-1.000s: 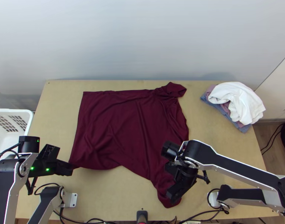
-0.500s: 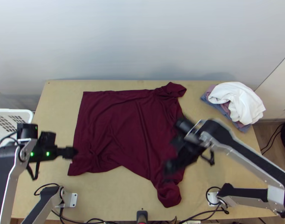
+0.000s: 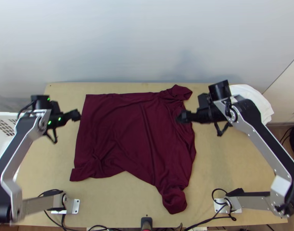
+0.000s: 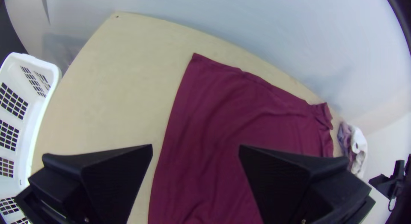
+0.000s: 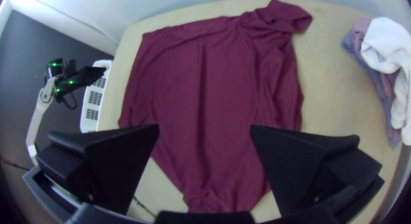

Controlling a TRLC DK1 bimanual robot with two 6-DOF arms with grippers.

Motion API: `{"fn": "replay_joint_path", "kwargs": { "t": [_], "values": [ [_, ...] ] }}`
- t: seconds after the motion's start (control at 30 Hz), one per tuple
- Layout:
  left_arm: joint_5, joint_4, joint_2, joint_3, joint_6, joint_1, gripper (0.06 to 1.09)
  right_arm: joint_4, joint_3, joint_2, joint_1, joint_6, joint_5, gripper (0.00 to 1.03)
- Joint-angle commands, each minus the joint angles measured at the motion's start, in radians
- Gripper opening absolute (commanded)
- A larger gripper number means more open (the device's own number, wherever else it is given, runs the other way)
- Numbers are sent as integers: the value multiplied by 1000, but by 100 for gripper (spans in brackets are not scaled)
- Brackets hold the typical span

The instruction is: Fold the t-shirt

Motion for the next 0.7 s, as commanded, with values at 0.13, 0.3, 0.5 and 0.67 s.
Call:
{"fn": "replay_joint_path", "kwargs": {
  "t": [0.13, 0.3, 0.5, 0.67],
  "values": [
    [-185, 213, 460, 289, -37, -45, 103, 292, 27, 190, -112, -34, 269, 98],
    [-231, 201, 624, 463, -32, -69, 103, 344, 99, 279, -133, -59, 361, 98],
    [-265, 142, 767, 634, -41, -91, 103, 346, 232, 394, -140, -54, 399, 98],
    [-274, 38, 865, 774, -68, -98, 103, 373, 298, 457, -141, -57, 485, 98]
  ]
}}
